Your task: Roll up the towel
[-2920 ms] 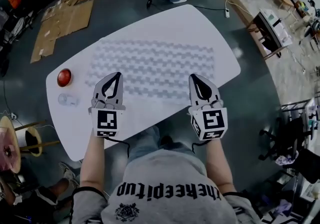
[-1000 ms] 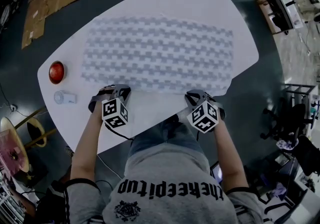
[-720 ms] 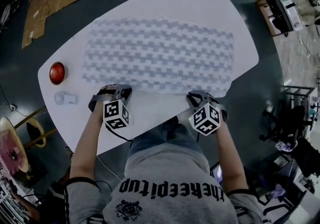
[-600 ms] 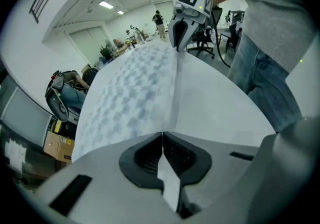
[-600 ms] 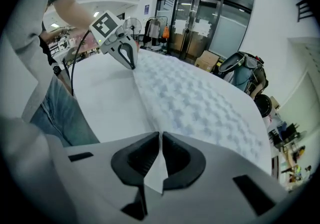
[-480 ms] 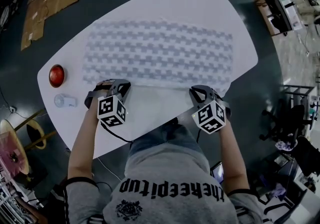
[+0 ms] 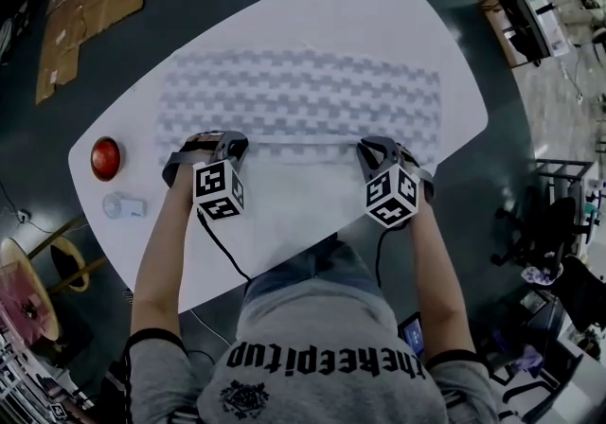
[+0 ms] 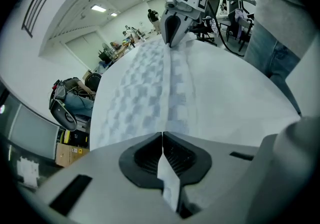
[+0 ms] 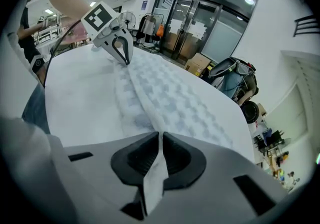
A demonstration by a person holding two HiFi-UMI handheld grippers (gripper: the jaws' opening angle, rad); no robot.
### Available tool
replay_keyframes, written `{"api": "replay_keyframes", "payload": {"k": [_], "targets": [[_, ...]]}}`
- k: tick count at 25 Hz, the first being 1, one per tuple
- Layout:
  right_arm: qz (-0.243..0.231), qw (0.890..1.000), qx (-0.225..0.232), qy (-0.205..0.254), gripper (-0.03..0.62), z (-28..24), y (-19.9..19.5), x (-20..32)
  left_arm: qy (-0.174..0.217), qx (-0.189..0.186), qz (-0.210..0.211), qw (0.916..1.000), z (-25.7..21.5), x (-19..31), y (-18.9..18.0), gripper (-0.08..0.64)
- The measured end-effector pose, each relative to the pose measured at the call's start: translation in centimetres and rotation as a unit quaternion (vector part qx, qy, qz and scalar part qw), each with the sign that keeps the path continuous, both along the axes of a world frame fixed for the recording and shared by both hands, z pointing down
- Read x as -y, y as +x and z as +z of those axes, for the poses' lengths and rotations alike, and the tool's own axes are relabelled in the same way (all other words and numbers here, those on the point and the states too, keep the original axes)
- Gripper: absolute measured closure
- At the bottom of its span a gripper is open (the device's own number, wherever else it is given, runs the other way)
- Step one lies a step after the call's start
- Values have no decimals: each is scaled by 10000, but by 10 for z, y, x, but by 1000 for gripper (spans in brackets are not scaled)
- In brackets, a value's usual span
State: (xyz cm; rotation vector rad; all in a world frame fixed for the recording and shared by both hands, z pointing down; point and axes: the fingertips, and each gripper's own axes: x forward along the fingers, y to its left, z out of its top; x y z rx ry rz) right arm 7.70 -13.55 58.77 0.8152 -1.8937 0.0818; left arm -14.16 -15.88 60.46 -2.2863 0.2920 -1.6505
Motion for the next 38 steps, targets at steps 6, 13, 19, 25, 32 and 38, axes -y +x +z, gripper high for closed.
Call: {"api": "replay_keyframes", "payload": {"k": [6, 13, 19, 25, 32, 38], "targets": [[173, 9997, -177, 13, 538, 14, 4, 18, 101, 62, 110, 9999, 8, 17, 3, 548], [640, 9978, 97, 119, 457, 6, 17, 21, 159, -561, -267, 9979, -4, 25, -7, 494], [979, 9949, 34, 240, 459, -7, 49, 11, 213, -703, -848, 9937, -16, 27, -39, 494], [1016, 9925, 163, 660, 459, -27, 51, -11, 372, -1327, -896, 9864, -48, -5, -33, 499], [638, 9921, 1045, 289, 460, -34, 14, -58, -36, -975, -533, 9938, -14, -56, -22, 499], [821, 9939, 678, -304, 459, 8, 28, -67, -155, -439, -871, 9951, 16, -48, -40, 458]]}}
